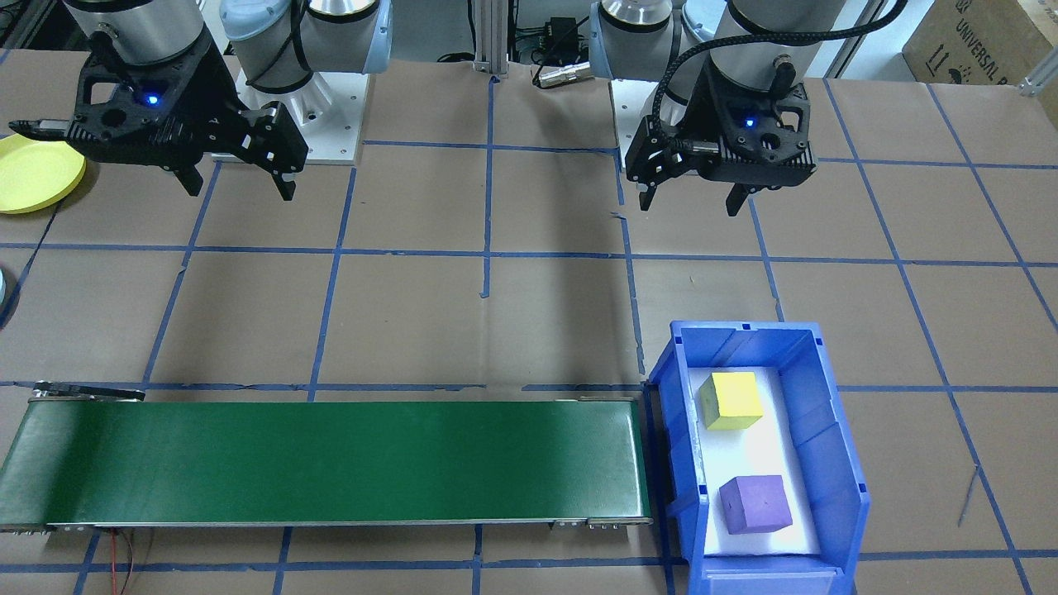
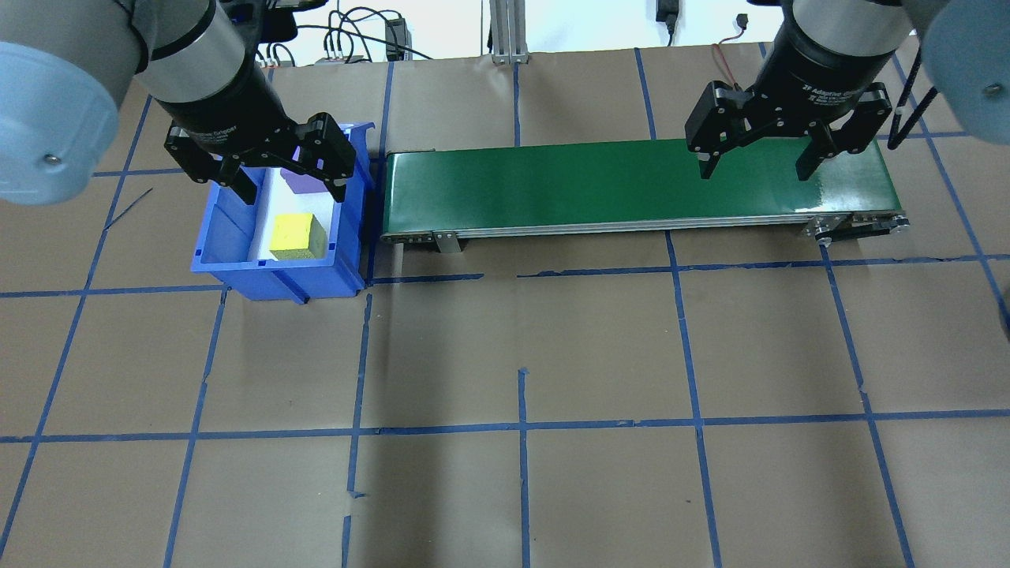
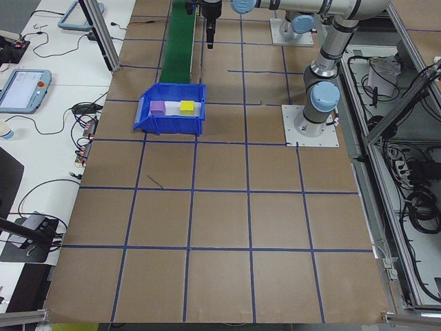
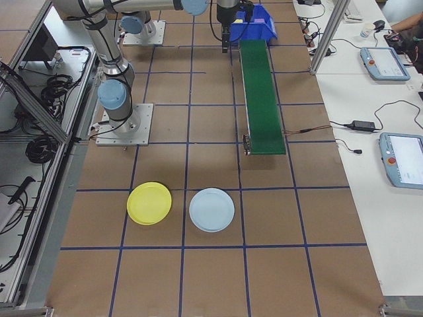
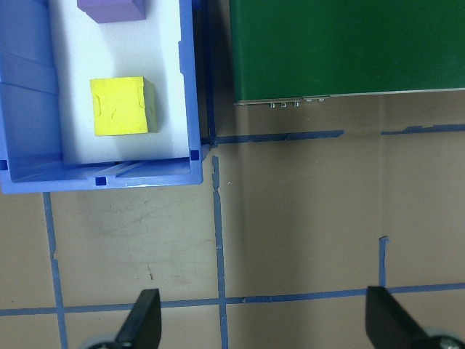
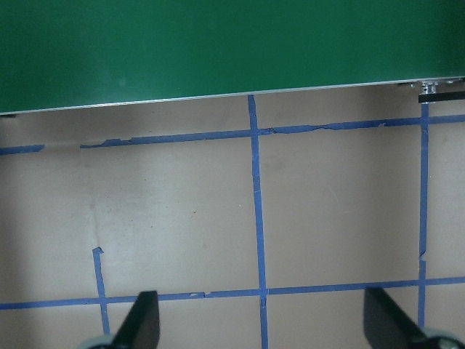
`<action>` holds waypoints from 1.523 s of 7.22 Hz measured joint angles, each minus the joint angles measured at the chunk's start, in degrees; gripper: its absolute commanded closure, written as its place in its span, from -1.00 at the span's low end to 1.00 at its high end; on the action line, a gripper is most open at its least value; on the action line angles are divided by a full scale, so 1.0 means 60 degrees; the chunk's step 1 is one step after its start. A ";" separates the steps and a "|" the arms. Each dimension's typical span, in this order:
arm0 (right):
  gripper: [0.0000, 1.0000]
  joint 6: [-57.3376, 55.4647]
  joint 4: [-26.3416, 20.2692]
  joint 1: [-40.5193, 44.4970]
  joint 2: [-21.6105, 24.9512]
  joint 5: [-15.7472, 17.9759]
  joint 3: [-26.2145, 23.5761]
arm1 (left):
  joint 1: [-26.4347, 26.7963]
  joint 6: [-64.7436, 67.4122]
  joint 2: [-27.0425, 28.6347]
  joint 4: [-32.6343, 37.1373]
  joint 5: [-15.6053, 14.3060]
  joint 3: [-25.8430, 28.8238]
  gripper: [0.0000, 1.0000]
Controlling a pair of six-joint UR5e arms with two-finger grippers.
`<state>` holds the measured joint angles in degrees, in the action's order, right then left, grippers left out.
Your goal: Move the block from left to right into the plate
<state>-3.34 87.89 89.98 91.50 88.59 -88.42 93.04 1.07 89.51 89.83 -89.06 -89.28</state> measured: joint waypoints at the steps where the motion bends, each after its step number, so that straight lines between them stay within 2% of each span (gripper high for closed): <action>1: -1.00 0.0000 0.0000 0.0001 -0.0001 0.0000 0.0000 | 0.0007 -0.0002 -0.0004 0.0010 -0.0015 -0.0007 -1.00; 5: -1.00 0.0000 0.0000 0.0002 -0.0001 0.0000 -0.0006 | -0.0072 0.0003 -0.0014 0.0009 -0.0027 -0.0006 -1.00; 7: -1.00 0.0000 0.0000 0.0000 -0.0001 0.0000 -0.0001 | -0.0313 0.0013 0.0384 -0.0114 -0.0047 0.0286 -1.00; 10: -1.00 0.0000 0.0000 0.0004 -0.0001 0.0000 -0.0013 | -0.0868 -0.0492 0.1730 -0.1511 -0.0044 0.0827 -1.00; 11: -1.00 0.0000 0.0000 0.0004 -0.0001 0.0000 -0.0014 | -0.1096 -0.0753 0.2269 -0.2386 -0.0050 0.0746 -1.00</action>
<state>-3.34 87.89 90.00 91.49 88.59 -88.50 86.47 -3.44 103.12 75.52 -89.35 -84.80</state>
